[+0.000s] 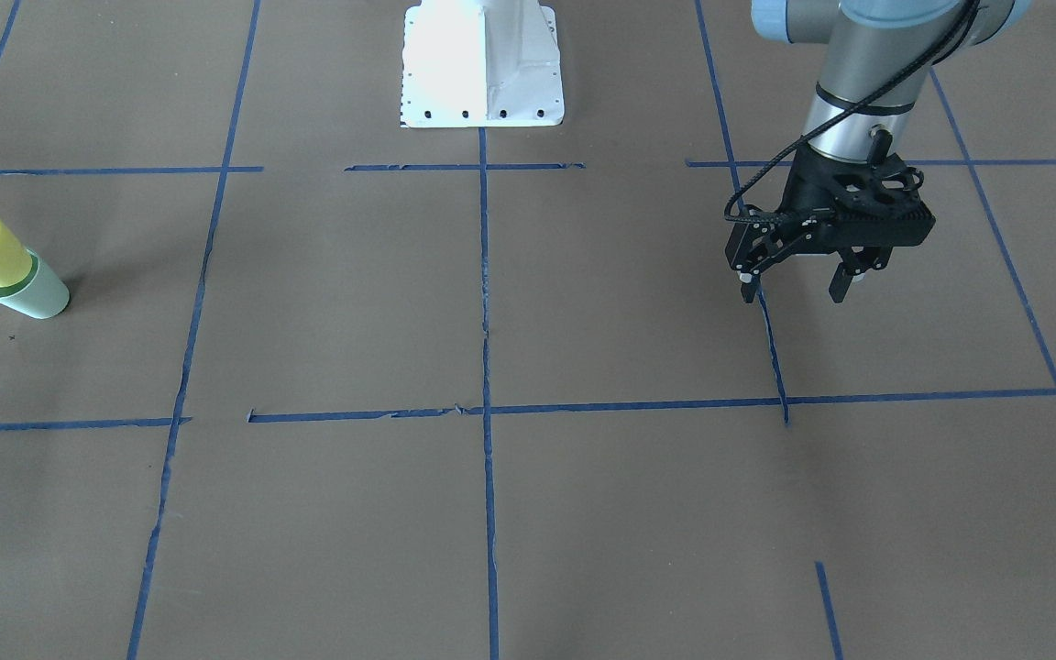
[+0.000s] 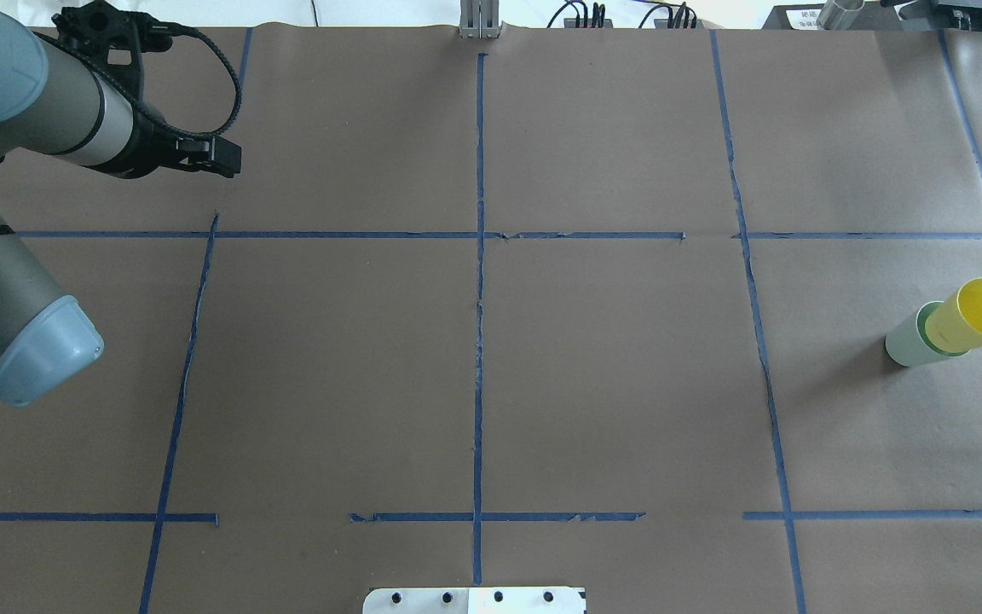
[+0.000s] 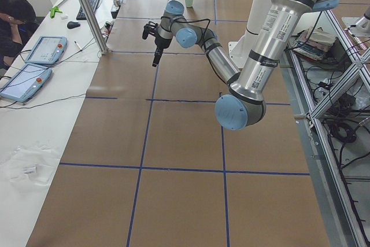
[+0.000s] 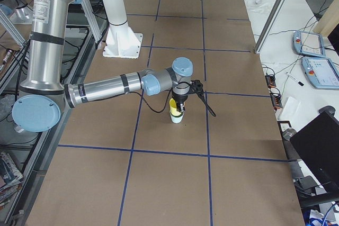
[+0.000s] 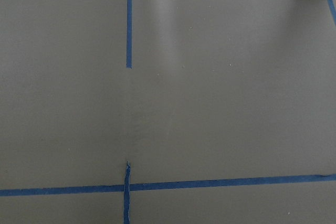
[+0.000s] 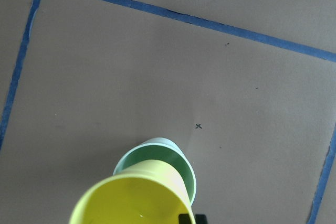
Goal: Transfer and stack yellow cup on green cup
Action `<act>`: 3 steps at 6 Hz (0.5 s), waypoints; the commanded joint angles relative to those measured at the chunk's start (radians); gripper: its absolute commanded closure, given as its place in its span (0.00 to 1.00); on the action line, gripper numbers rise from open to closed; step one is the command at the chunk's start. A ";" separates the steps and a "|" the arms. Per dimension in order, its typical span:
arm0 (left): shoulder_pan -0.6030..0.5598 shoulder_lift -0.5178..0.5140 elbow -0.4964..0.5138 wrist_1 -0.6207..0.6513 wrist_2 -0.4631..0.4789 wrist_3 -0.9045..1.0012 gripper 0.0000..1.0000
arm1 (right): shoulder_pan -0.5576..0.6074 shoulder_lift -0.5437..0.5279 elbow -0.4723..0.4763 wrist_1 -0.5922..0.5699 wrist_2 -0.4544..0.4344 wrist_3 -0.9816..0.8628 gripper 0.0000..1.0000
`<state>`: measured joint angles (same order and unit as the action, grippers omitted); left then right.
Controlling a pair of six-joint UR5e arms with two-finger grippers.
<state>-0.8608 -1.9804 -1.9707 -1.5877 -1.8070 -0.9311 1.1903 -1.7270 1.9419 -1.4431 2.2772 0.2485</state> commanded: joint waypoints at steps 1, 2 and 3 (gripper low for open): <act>0.000 0.000 0.000 0.000 -0.001 0.000 0.00 | -0.001 0.007 -0.006 -0.005 -0.002 0.003 0.15; 0.002 0.000 0.000 0.000 -0.002 0.000 0.00 | -0.002 0.010 -0.009 0.000 0.005 0.017 0.00; 0.002 -0.002 0.000 0.000 -0.014 0.003 0.00 | 0.002 0.015 -0.003 0.000 0.008 0.015 0.00</act>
<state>-0.8594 -1.9808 -1.9711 -1.5877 -1.8127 -0.9302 1.1900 -1.7162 1.9360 -1.4443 2.2817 0.2614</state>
